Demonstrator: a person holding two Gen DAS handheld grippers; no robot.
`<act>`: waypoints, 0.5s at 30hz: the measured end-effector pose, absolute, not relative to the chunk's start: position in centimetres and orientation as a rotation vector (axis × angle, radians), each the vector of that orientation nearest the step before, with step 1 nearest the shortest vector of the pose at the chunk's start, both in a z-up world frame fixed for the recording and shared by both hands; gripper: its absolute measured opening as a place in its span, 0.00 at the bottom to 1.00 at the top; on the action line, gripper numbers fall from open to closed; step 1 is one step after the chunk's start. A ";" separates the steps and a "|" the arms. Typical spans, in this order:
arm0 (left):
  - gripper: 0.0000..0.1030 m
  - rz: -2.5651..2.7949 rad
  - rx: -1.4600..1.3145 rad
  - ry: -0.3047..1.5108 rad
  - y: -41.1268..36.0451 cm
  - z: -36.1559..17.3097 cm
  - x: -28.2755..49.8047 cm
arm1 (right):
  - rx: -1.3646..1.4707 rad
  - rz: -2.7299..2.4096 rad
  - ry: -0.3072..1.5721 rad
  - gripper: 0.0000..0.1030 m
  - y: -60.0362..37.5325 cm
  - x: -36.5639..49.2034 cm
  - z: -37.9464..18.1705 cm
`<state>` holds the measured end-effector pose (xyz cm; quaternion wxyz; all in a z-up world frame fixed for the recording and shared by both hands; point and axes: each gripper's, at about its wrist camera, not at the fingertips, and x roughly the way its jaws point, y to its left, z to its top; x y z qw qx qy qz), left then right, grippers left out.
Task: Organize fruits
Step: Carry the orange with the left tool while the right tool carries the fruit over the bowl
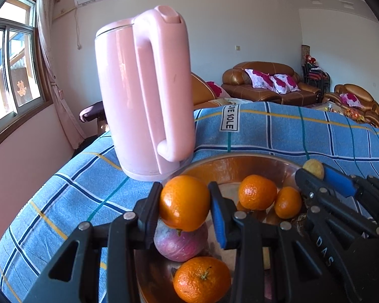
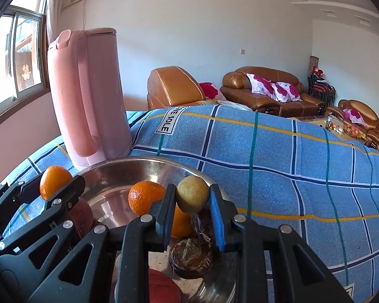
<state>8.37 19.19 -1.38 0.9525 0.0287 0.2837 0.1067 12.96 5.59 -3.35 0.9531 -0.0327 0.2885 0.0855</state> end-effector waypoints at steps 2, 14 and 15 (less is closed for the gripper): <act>0.37 0.219 0.058 0.584 19.2 -1.6 8.6 | -0.075 0.172 0.586 0.28 5.7 12.8 -3.4; 0.37 0.227 0.068 0.590 19.4 -2.0 8.7 | -0.052 0.216 0.607 0.28 5.8 13.3 -3.7; 0.37 0.232 0.067 0.589 19.5 -2.0 8.7 | -0.057 0.224 0.608 0.28 6.0 13.4 -3.7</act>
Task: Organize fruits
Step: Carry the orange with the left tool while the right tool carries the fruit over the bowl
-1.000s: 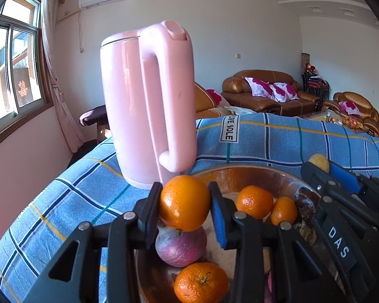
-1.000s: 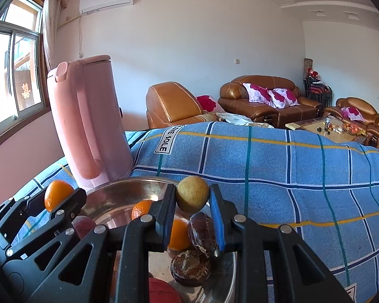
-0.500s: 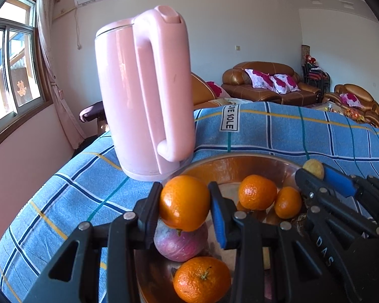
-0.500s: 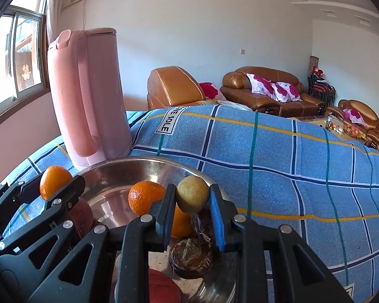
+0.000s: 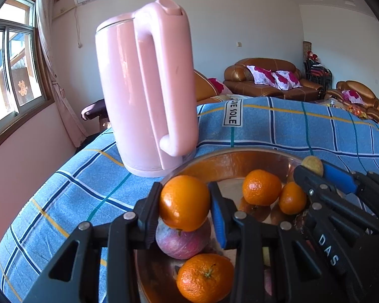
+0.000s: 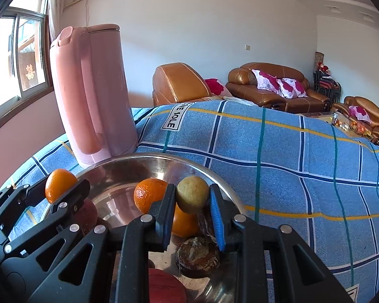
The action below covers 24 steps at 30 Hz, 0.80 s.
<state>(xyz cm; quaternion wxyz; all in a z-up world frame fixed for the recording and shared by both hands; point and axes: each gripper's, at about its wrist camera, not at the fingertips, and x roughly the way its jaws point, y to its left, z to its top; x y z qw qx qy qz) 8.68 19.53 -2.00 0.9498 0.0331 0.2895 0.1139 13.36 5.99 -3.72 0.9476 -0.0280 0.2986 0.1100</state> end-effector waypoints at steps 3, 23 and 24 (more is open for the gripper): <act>0.37 0.232 0.051 0.589 19.9 -2.0 8.6 | -0.023 0.282 0.632 0.28 6.0 13.5 -3.8; 0.37 0.237 0.036 0.587 20.5 -2.0 8.4 | -0.050 0.293 0.674 0.28 6.7 13.5 -4.3; 0.37 0.225 0.030 0.587 20.5 -1.9 8.4 | -0.043 0.296 0.676 0.28 6.6 13.5 -4.3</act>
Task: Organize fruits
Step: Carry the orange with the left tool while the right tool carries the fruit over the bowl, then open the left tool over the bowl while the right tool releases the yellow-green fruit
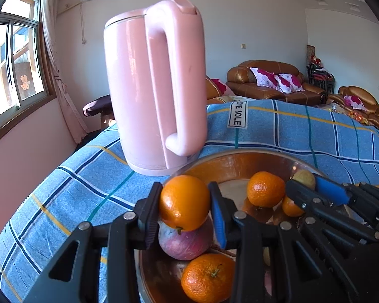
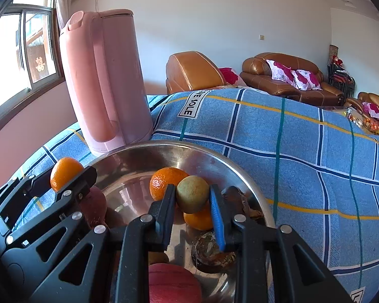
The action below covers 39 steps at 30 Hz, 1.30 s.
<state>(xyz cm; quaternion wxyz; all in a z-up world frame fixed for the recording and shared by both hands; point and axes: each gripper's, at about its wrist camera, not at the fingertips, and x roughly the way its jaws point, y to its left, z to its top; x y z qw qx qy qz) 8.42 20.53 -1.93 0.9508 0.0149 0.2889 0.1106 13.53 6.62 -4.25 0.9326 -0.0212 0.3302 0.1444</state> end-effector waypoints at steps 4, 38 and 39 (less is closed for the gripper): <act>0.37 0.198 0.019 0.592 20.4 -1.9 8.5 | -0.026 0.305 0.681 0.28 6.3 13.7 -4.2; 0.38 0.157 0.014 0.595 19.9 -2.1 8.5 | -0.149 0.398 0.641 0.43 5.8 10.4 -4.4; 0.38 0.157 0.012 0.596 20.0 -2.1 8.5 | -0.145 0.399 0.637 0.44 5.6 10.2 -4.3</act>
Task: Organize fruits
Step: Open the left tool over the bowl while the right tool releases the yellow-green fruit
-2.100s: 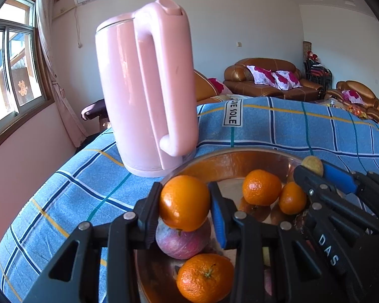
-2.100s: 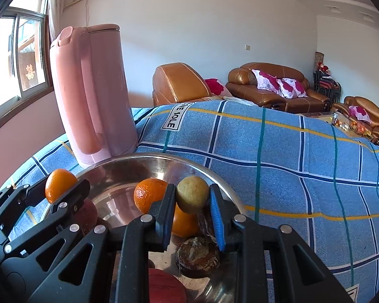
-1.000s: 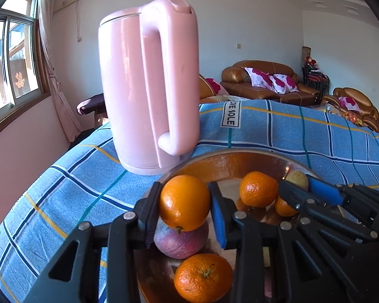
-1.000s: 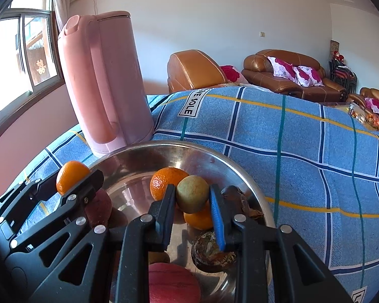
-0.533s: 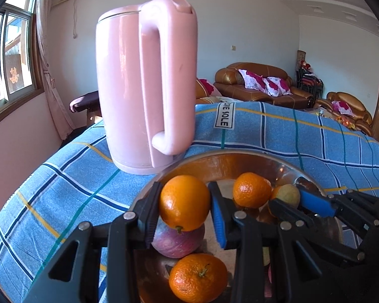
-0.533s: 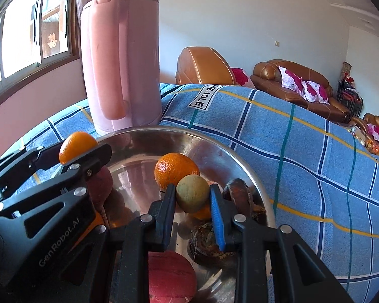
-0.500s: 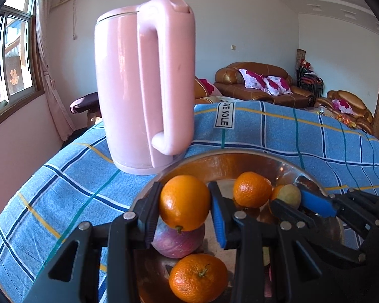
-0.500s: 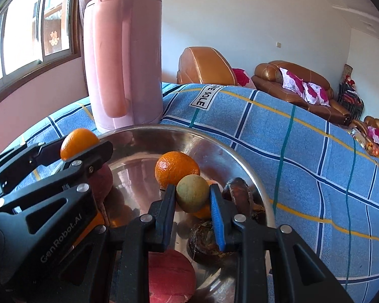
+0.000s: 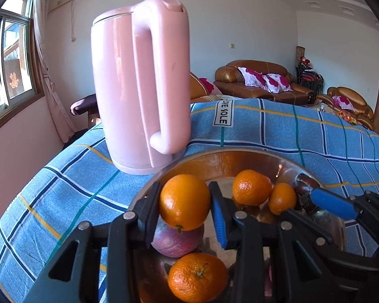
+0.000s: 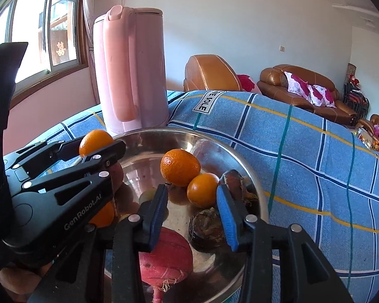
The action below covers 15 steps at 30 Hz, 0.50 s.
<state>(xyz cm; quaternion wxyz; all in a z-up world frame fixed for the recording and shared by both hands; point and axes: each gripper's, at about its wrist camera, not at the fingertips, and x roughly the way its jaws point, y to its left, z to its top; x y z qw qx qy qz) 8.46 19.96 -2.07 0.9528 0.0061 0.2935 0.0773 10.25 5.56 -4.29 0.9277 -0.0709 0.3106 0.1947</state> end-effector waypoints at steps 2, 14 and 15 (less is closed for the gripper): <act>0.38 0.152 0.014 0.599 19.9 -2.1 8.5 | -0.136 0.384 0.618 0.53 5.0 9.7 -4.0; 0.96 0.152 0.045 0.560 18.8 -1.7 7.6 | 0.032 0.248 0.462 0.77 0.6 8.9 -2.1; 1.00 0.157 0.050 0.545 18.7 -1.5 7.4 | 0.042 0.238 0.453 0.77 0.3 9.0 -2.0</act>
